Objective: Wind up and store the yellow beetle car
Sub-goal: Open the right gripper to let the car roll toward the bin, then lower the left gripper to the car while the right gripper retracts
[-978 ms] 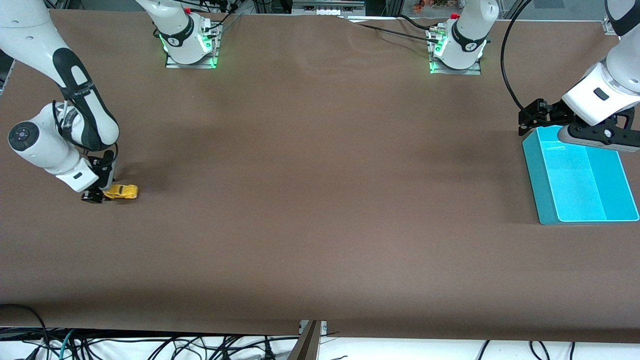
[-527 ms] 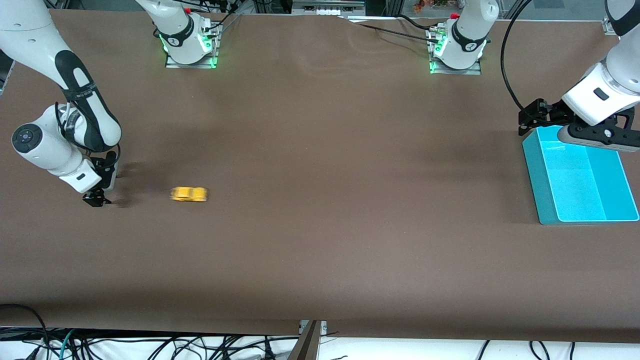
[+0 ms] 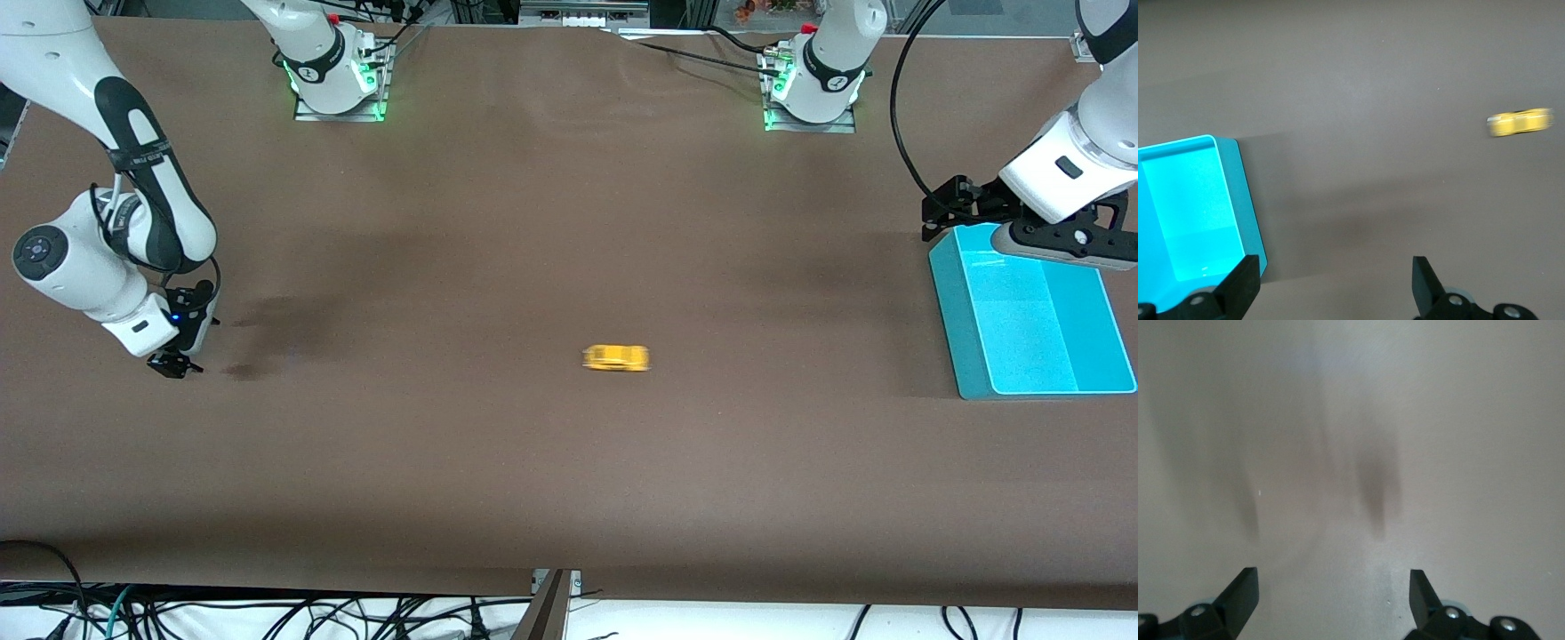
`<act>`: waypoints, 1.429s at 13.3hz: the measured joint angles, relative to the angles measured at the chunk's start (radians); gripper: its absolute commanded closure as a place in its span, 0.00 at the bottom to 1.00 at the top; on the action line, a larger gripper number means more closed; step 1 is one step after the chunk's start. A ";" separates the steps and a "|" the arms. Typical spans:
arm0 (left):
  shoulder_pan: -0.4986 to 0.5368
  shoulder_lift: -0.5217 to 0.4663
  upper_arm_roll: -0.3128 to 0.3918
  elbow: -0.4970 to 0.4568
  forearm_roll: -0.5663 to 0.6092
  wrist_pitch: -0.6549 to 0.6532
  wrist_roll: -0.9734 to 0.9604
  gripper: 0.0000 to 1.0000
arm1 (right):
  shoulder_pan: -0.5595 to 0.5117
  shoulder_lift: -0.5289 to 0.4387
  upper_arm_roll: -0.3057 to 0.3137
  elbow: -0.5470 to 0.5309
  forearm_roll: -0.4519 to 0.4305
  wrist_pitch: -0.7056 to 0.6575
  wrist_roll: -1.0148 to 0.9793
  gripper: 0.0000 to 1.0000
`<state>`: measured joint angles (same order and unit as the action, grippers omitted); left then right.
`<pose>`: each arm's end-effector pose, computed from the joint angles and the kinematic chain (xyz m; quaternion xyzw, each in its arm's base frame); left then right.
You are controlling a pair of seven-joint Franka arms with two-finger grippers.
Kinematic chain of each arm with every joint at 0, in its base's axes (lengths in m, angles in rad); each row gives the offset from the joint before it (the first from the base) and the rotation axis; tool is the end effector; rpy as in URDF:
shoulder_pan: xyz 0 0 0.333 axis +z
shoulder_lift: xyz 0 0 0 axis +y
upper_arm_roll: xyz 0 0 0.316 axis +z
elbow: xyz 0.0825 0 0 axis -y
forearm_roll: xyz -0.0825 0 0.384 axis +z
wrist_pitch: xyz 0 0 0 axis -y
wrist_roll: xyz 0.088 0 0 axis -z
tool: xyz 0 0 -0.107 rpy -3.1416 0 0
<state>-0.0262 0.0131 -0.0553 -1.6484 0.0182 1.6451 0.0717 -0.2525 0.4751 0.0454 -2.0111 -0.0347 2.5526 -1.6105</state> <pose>0.5611 -0.0438 0.5869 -0.9969 0.0773 0.0081 0.0087 0.5992 -0.1262 0.2215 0.7560 0.6537 0.0208 0.0264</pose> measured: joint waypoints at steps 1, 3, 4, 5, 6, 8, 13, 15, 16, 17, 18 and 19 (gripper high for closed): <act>0.000 0.000 0.000 0.000 0.000 0.000 0.000 0.00 | 0.000 -0.010 0.013 0.026 0.000 -0.047 0.073 0.00; 0.000 0.000 0.000 0.000 0.000 0.000 0.000 0.00 | 0.000 -0.026 0.040 0.073 0.001 -0.118 0.228 0.00; 0.000 0.000 0.000 0.000 0.000 0.000 0.000 0.00 | 0.001 -0.031 0.053 0.094 0.001 -0.146 0.308 0.00; 0.000 0.001 0.000 0.000 0.000 0.000 0.000 0.00 | 0.002 -0.033 0.063 0.115 0.001 -0.172 0.388 0.00; 0.000 0.002 0.000 0.000 0.000 0.000 0.000 0.00 | 0.006 -0.034 0.068 0.137 0.001 -0.207 0.479 0.00; 0.002 0.012 0.000 0.000 0.000 -0.001 0.000 0.00 | 0.029 -0.035 0.074 0.189 0.001 -0.312 0.698 0.00; 0.003 0.029 0.000 0.000 0.000 -0.001 0.000 0.00 | 0.124 -0.036 0.077 0.301 0.001 -0.517 1.205 0.00; 0.003 0.035 0.000 0.000 0.000 -0.013 0.006 0.00 | 0.153 -0.037 0.082 0.353 0.001 -0.616 1.383 0.00; 0.003 0.038 0.000 0.000 -0.001 -0.018 0.025 0.00 | 0.161 -0.041 0.093 0.395 0.001 -0.680 1.453 0.00; 0.005 0.040 0.001 0.000 -0.004 -0.021 0.059 0.00 | 0.167 -0.048 0.103 0.443 0.001 -0.750 1.493 0.00; 0.016 0.044 0.000 0.000 -0.012 -0.022 0.109 0.00 | 0.168 -0.057 0.109 0.495 0.001 -0.819 1.502 0.00; 0.036 0.050 0.001 0.000 -0.023 -0.022 0.174 0.00 | 0.168 -0.067 0.111 0.547 0.001 -0.878 1.502 0.00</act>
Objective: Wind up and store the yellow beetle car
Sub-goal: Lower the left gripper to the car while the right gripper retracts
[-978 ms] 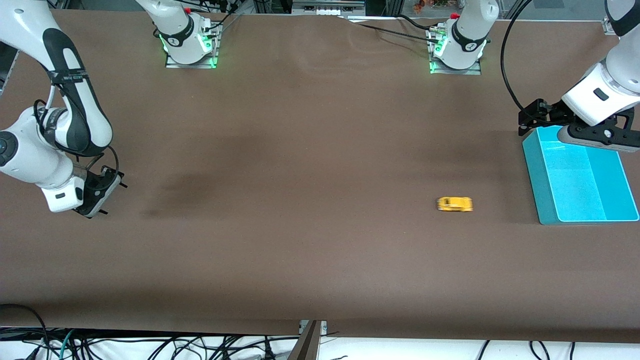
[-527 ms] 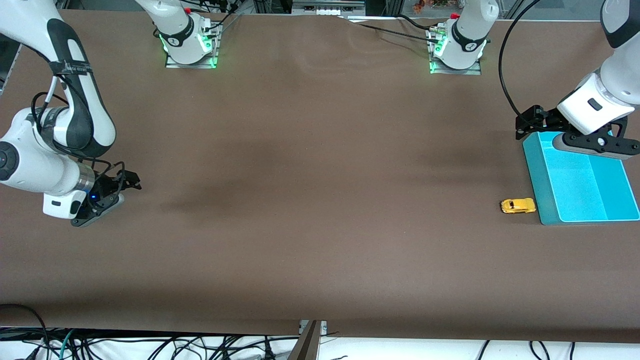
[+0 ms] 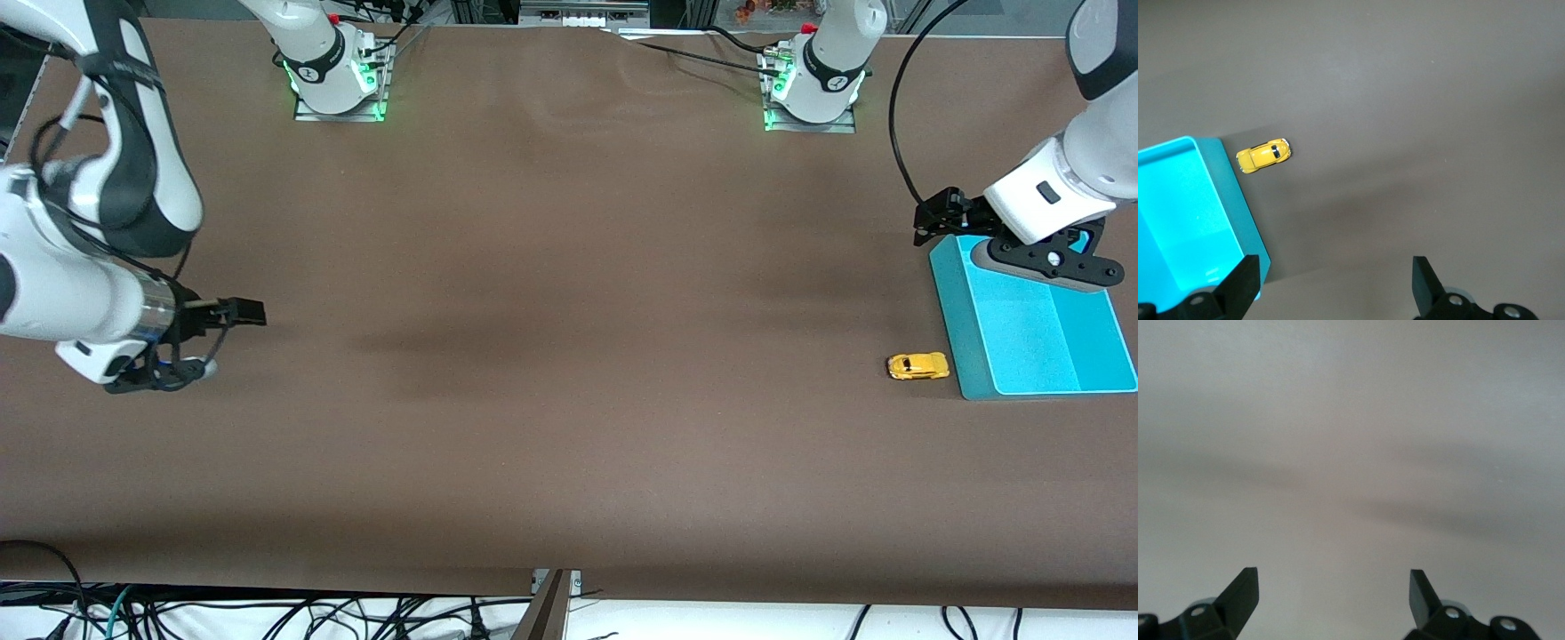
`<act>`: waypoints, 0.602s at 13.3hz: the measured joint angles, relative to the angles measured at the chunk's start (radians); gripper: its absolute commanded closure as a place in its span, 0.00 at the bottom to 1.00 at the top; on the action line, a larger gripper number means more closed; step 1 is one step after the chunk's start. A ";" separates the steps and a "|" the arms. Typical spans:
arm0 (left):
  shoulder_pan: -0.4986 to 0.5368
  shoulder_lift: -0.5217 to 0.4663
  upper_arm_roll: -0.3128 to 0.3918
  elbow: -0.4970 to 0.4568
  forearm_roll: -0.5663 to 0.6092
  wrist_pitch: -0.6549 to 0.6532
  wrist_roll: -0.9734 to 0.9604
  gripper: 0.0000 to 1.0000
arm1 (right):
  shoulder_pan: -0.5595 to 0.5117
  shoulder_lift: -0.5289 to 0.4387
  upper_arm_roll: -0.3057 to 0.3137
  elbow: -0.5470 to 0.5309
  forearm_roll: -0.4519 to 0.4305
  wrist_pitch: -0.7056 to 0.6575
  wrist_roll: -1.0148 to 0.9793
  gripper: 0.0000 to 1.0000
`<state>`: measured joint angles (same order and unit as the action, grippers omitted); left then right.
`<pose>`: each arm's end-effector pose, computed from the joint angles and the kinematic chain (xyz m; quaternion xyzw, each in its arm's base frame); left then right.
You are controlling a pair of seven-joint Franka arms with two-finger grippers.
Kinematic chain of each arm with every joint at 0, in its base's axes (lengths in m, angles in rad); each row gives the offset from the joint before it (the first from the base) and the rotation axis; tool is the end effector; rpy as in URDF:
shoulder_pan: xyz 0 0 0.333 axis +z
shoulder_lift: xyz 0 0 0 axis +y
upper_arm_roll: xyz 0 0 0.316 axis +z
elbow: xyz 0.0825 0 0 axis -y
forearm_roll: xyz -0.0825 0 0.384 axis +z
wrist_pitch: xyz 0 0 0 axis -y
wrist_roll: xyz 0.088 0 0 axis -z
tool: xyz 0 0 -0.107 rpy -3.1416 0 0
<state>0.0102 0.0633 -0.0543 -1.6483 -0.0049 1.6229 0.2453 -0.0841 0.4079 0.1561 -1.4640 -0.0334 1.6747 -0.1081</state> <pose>0.5717 -0.0249 0.5566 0.9886 -0.1438 -0.0436 0.0086 0.6566 0.0294 0.4357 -0.9912 -0.0895 0.0957 0.0167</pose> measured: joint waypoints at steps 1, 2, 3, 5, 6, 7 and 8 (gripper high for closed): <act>0.025 0.007 0.001 0.000 -0.005 0.000 0.079 0.00 | -0.001 -0.010 0.000 0.051 0.000 -0.050 0.000 0.00; 0.050 0.016 0.003 0.000 -0.007 0.000 0.171 0.00 | -0.001 -0.016 0.000 0.096 0.000 -0.092 -0.001 0.00; 0.073 0.028 0.004 0.000 -0.007 0.000 0.274 0.00 | -0.002 -0.020 -0.001 0.131 0.000 -0.129 -0.001 0.00; 0.108 0.057 0.005 -0.002 -0.007 -0.003 0.493 0.00 | -0.004 -0.028 -0.004 0.172 -0.001 -0.163 -0.001 0.00; 0.120 0.078 0.005 -0.004 -0.006 -0.005 0.595 0.00 | -0.005 -0.037 -0.007 0.183 -0.004 -0.169 0.000 0.00; 0.129 0.106 0.006 -0.007 0.000 -0.005 0.679 0.00 | -0.005 -0.053 -0.014 0.188 -0.008 -0.170 0.000 0.00; 0.135 0.147 0.006 -0.009 0.016 0.002 0.755 0.00 | -0.006 -0.075 -0.028 0.188 -0.012 -0.172 0.000 0.00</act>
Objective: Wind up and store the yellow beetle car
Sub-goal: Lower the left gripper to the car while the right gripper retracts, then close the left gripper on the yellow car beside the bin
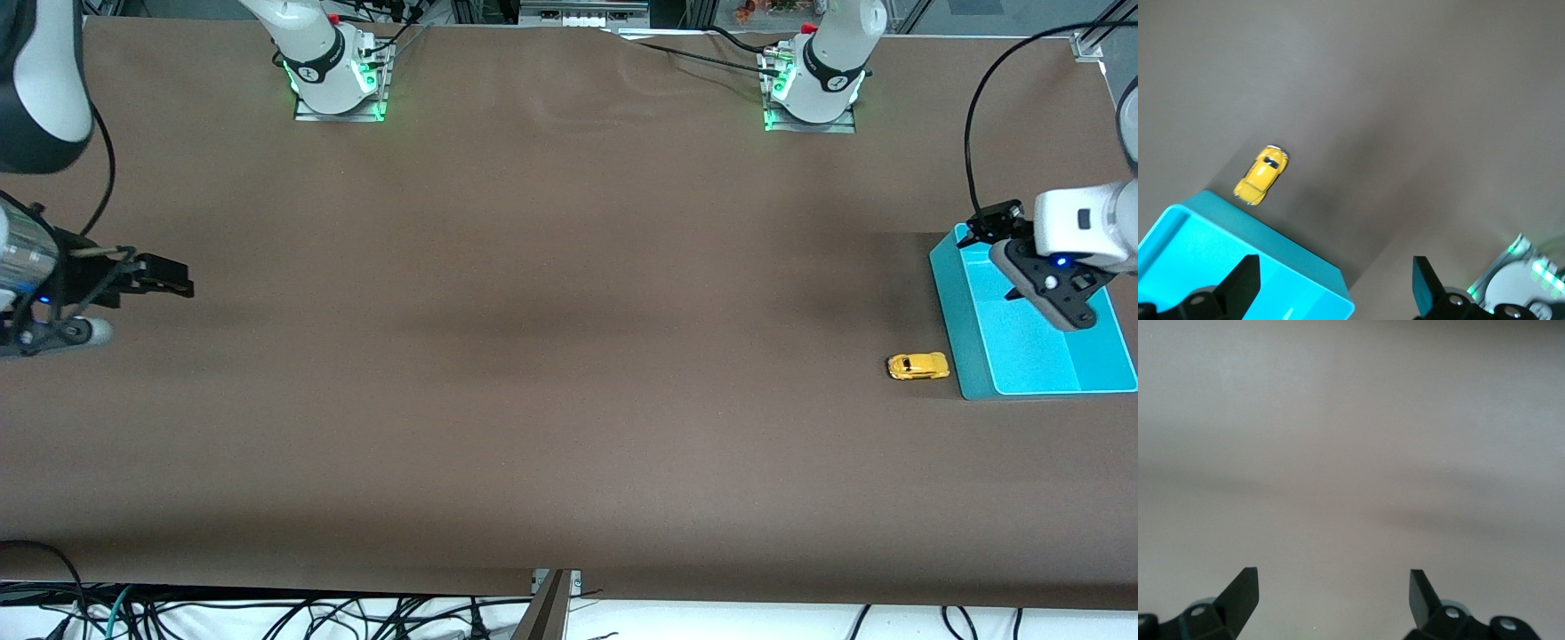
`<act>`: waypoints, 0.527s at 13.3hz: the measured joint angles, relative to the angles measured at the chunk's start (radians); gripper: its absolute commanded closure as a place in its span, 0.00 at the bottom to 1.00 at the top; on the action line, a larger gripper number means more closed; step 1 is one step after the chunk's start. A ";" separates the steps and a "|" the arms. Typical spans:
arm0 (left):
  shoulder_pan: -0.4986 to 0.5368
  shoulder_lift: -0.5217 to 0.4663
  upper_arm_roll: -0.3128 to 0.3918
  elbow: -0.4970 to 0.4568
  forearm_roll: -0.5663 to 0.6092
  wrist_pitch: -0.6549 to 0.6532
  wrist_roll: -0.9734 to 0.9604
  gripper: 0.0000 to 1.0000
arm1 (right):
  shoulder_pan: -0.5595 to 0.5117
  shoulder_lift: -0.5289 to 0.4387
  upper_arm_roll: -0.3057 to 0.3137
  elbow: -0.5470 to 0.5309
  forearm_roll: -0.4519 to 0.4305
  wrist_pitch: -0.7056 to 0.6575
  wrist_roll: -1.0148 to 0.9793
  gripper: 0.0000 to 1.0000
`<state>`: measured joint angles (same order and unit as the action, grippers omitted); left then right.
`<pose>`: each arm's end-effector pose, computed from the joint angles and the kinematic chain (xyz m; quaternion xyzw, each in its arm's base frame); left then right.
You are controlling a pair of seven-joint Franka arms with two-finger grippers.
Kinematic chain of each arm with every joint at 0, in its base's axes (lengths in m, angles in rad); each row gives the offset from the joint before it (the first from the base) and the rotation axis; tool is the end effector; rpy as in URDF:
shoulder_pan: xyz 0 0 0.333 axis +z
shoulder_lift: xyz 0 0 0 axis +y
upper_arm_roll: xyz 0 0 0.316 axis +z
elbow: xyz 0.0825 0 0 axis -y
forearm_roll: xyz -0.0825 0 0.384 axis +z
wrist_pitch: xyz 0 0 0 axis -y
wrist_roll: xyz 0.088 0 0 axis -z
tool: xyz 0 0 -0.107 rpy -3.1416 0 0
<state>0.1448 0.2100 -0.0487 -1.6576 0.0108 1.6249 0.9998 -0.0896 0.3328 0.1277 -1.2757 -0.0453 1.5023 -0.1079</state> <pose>0.5945 0.0604 0.4666 0.8926 -0.4343 -0.1033 0.0628 0.6438 0.0056 0.5583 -0.9962 -0.0701 0.0518 0.0001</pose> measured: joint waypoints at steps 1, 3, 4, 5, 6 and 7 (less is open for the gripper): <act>0.009 0.049 0.000 -0.003 0.020 0.029 0.074 0.00 | -0.001 -0.020 -0.015 -0.001 -0.009 -0.010 0.000 0.00; 0.052 0.153 0.001 -0.020 0.029 0.163 0.255 0.00 | -0.003 -0.064 -0.059 -0.016 -0.023 -0.033 -0.003 0.00; 0.074 0.198 0.002 -0.038 0.029 0.259 0.341 0.00 | -0.004 -0.086 -0.072 -0.026 -0.023 -0.037 -0.007 0.00; 0.088 0.231 0.002 -0.067 0.037 0.361 0.412 0.00 | -0.004 -0.101 -0.075 -0.034 -0.023 -0.037 -0.008 0.00; 0.097 0.256 0.002 -0.105 0.057 0.472 0.469 0.00 | -0.002 -0.111 -0.075 -0.040 -0.023 -0.037 -0.008 0.00; 0.104 0.275 0.002 -0.144 0.074 0.576 0.510 0.00 | 0.001 -0.117 -0.074 -0.048 -0.023 -0.038 -0.007 0.00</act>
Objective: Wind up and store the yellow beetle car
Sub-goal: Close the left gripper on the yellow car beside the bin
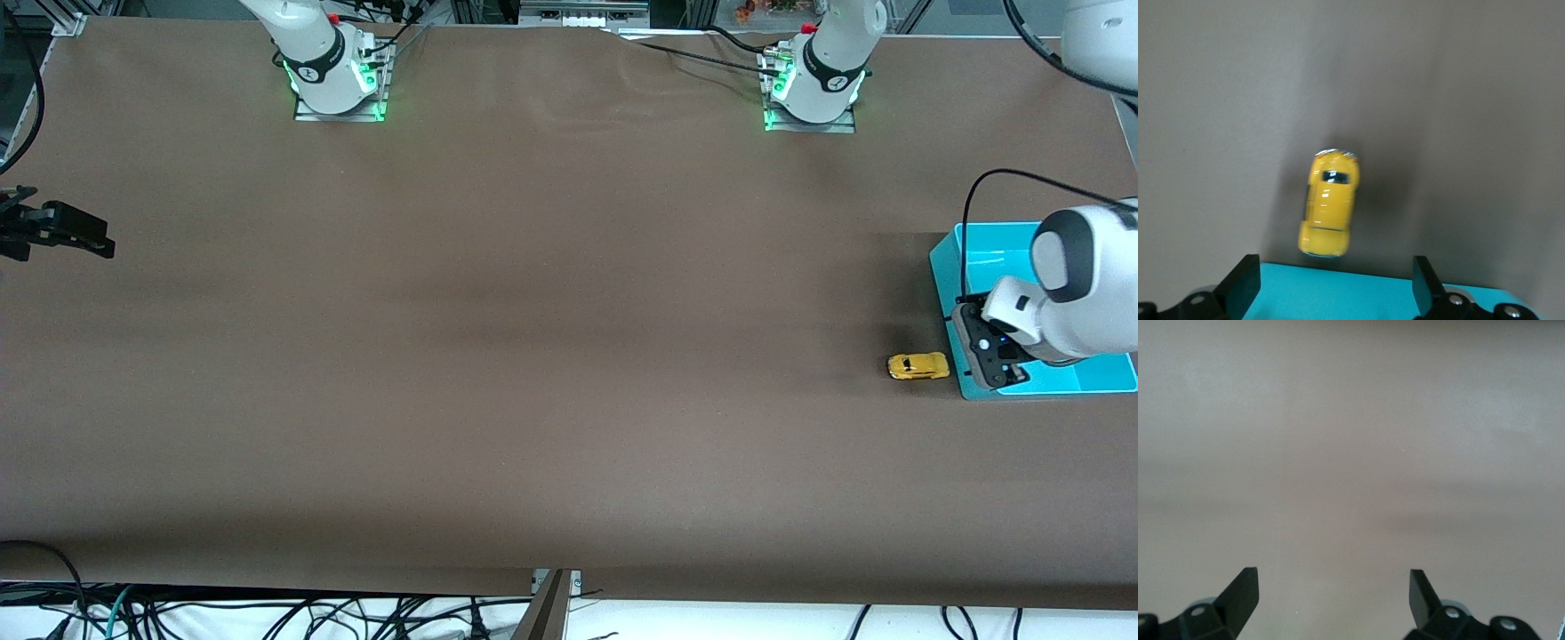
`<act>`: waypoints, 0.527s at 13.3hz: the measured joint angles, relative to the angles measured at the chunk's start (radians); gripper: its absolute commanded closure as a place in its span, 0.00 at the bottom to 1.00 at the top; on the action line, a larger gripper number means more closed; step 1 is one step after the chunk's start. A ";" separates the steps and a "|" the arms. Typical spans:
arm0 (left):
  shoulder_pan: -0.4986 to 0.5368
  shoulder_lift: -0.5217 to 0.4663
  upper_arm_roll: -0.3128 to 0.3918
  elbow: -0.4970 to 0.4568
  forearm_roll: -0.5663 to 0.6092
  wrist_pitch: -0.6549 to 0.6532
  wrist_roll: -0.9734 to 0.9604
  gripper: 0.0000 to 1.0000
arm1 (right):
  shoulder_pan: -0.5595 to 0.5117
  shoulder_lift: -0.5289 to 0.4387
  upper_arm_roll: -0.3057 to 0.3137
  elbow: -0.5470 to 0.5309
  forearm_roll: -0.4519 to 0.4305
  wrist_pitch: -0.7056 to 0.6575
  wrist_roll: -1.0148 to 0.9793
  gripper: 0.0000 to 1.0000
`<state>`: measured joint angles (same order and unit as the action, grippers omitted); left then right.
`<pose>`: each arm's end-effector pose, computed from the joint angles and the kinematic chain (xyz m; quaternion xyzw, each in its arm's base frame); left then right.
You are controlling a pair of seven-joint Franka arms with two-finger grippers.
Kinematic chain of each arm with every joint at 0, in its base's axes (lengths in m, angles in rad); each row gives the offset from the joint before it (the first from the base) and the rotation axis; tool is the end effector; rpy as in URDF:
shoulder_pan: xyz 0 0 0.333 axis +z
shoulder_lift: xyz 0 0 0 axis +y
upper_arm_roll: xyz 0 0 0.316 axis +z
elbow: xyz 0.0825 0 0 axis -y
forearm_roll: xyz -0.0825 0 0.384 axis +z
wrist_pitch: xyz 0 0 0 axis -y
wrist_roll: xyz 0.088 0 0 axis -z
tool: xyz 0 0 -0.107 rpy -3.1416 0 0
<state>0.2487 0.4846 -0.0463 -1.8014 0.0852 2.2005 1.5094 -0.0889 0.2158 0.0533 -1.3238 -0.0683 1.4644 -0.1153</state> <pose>0.6287 0.1342 0.2709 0.7780 -0.6264 -0.0446 0.0172 0.6083 -0.0334 0.6055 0.9982 0.0370 -0.0395 0.0254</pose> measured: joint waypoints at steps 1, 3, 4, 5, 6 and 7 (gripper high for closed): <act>0.002 0.013 0.000 -0.032 0.007 0.080 0.025 0.00 | 0.000 -0.004 0.000 -0.013 0.000 -0.001 0.003 0.00; 0.003 0.039 -0.001 -0.076 0.013 0.178 0.052 0.00 | 0.000 -0.015 0.000 -0.040 0.002 -0.002 0.042 0.00; 0.003 0.059 -0.001 -0.086 0.013 0.215 0.073 0.00 | 0.000 -0.022 0.000 -0.051 0.008 -0.005 0.067 0.00; 0.003 0.081 -0.001 -0.090 0.013 0.244 0.089 0.00 | 0.001 -0.028 0.001 -0.060 0.011 -0.007 0.077 0.00; 0.003 0.101 -0.001 -0.090 0.013 0.258 0.094 0.02 | 0.001 -0.031 0.001 -0.066 0.013 -0.008 0.074 0.00; 0.003 0.112 -0.001 -0.090 0.013 0.265 0.099 0.26 | 0.001 -0.031 0.001 -0.069 0.013 -0.009 0.068 0.00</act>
<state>0.2522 0.5963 -0.0472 -1.8917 0.0986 2.4656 1.6087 -0.0876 0.1852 0.0545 -1.3929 -0.0553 1.4554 -0.0473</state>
